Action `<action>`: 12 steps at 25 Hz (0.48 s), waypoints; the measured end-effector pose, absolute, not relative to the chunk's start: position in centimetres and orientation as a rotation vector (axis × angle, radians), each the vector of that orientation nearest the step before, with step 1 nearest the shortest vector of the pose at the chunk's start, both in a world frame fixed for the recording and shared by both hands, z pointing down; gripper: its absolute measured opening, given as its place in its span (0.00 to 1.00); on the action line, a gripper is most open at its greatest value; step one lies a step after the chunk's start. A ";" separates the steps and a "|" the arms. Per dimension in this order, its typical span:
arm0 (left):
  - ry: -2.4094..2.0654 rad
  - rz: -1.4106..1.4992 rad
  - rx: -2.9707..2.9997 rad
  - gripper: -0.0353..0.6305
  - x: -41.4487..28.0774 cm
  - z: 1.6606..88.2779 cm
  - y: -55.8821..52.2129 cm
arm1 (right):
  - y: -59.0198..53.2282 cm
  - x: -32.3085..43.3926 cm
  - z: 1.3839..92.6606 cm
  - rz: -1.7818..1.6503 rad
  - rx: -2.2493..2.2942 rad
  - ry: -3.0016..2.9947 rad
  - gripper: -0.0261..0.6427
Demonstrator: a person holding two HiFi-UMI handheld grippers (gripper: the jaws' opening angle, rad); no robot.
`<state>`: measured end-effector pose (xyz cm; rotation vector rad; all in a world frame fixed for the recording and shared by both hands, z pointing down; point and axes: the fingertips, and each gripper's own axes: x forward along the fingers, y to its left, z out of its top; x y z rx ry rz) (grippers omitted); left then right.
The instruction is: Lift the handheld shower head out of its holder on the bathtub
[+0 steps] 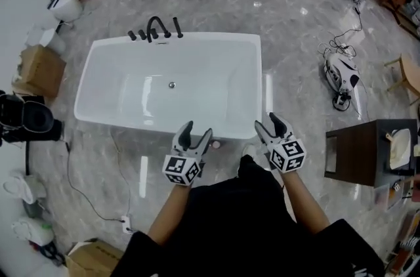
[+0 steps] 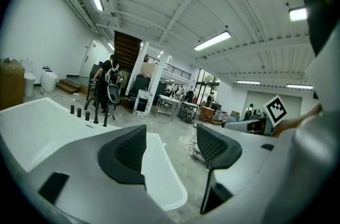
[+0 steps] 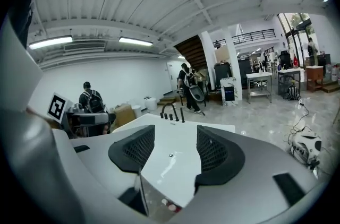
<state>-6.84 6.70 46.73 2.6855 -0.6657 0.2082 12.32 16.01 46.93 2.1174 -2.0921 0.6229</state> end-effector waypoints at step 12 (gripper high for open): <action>-0.827 0.316 2.698 0.47 1.0 45.7 3.5 | 12.2 20.7 46.9 0.684 2.008 -2.227 0.37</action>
